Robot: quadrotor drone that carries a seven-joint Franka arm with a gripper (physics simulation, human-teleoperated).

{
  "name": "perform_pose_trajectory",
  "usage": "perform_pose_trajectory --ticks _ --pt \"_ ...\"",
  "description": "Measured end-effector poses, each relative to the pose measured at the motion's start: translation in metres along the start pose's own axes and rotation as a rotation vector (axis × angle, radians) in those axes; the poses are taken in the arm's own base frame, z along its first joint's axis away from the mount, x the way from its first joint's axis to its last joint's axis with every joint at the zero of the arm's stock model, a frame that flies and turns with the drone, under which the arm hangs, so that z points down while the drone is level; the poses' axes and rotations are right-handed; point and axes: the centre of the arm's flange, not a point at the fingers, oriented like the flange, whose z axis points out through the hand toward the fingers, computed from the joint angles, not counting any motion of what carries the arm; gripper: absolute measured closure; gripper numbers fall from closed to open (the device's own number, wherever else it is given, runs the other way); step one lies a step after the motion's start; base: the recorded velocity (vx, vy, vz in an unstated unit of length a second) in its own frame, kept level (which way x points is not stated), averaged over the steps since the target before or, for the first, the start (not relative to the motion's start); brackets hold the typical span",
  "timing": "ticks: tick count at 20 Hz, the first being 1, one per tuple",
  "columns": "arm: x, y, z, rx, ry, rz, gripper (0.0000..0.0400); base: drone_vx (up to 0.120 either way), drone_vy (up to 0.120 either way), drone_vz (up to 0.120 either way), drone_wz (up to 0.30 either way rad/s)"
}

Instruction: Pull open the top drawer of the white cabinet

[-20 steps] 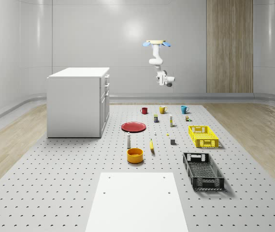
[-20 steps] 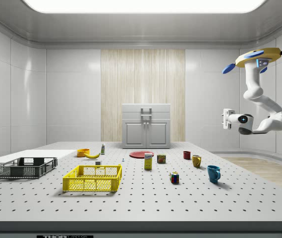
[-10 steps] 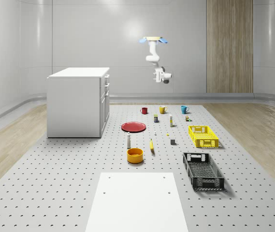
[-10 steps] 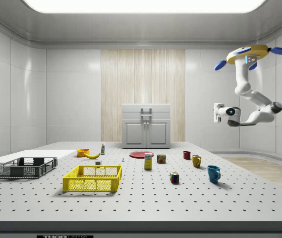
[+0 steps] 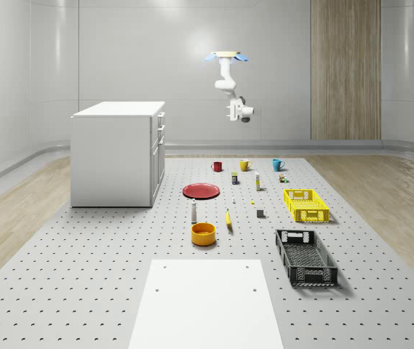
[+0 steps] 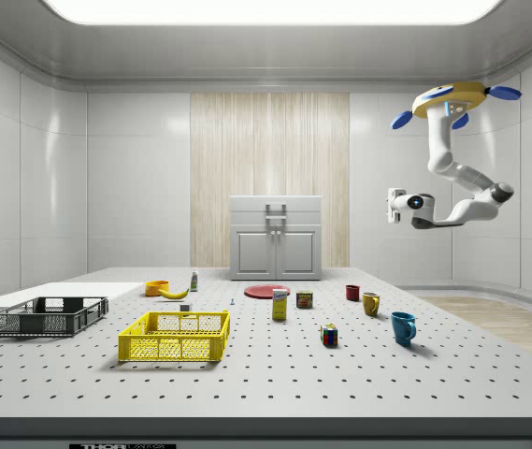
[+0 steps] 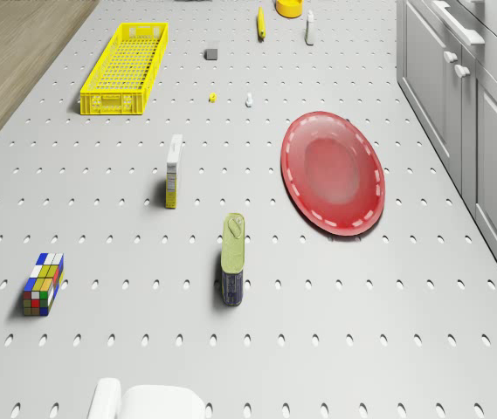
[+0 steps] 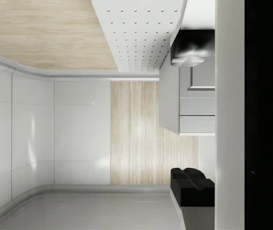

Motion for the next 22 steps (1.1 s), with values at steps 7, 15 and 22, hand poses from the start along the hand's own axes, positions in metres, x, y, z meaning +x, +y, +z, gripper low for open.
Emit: perform_pose_trajectory --ticks 7,15,22 --pt "0.0000 0.0000 0.0000 0.000 0.000 0.000 0.0089 0.120 -0.120 0.074 0.000" --pt "0.0001 0.0001 0.0000 0.000 0.000 0.000 0.0089 0.120 -0.120 0.000 0.000" --pt "0.0001 0.0001 -0.0001 0.000 0.000 0.000 0.0089 0.120 -0.120 0.000 0.000"
